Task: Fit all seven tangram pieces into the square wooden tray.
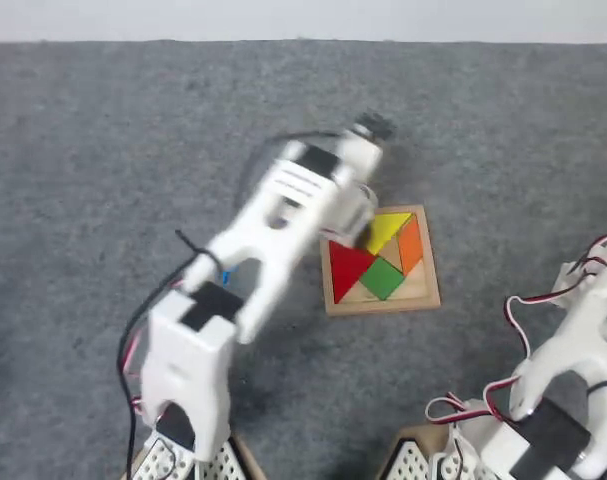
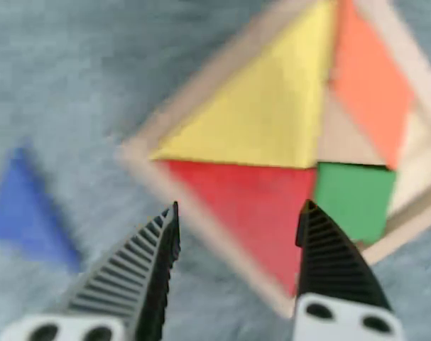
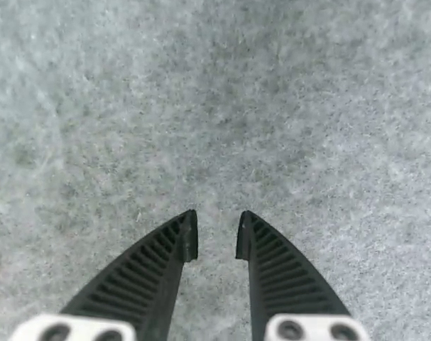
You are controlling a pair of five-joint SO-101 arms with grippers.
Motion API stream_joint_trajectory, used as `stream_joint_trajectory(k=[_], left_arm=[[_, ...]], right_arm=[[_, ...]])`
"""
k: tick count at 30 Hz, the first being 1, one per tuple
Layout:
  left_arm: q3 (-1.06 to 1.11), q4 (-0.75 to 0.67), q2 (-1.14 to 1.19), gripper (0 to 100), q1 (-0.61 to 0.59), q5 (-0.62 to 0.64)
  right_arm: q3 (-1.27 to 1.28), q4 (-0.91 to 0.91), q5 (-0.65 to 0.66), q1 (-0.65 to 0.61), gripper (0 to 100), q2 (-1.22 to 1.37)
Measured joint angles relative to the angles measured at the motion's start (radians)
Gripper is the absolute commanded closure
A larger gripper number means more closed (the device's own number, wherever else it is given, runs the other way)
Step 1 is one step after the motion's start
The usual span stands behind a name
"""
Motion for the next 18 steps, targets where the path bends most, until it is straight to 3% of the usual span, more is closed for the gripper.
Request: stream_joint_trajectory(k=[3, 7, 13, 18], left_arm=[[0.000, 0.069, -0.060, 75, -0.103, -0.100], [0.000, 0.157, -0.074, 81, -0.206, -0.272], [0.000, 0.153, -0.074, 77, -0.394, -0.181], [0.080, 0.095, -0.074, 76, -0.436, -0.169]], right_arm=[[0.000, 0.000, 0.000, -0.014, 94.8, 0.000], [0.000, 0.018, 0.000, -0.095, 91.6, 0.000], [0.000, 0.043, 0.000, -0.181, 90.9, 0.000], [0.000, 0.061, 0.000, -0.226, 91.1, 0.000]])
